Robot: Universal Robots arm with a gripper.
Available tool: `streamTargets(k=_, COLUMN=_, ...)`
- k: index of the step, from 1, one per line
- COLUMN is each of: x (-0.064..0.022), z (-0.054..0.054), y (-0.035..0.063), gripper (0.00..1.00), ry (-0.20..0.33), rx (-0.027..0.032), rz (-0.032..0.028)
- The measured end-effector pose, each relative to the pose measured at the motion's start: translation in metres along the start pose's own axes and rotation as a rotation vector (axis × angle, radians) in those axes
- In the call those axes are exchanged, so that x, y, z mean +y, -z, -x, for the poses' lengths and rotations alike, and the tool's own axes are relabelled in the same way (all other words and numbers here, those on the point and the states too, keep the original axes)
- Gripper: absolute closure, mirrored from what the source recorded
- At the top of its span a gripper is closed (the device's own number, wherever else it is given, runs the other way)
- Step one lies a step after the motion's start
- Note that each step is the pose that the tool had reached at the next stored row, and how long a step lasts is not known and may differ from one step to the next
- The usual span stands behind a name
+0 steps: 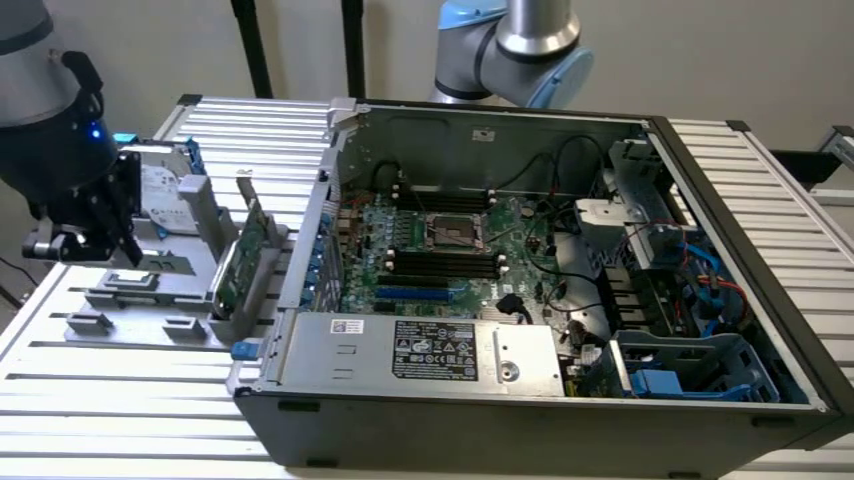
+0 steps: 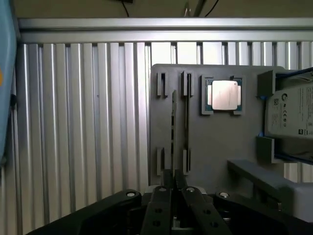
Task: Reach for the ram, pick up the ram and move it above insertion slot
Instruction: 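Pick up the ram and move it above insertion slot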
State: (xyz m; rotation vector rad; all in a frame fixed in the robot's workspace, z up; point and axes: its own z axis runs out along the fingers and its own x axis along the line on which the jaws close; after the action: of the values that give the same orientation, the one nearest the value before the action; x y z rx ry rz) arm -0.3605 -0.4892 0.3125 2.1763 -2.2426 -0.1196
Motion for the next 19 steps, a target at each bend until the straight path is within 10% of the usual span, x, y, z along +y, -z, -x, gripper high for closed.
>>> streamTargets(k=19, x=-0.0655, z=0.005, y=0.0700, gripper=0.86, ry=0.017, rx=-0.0069, rz=0.0103)
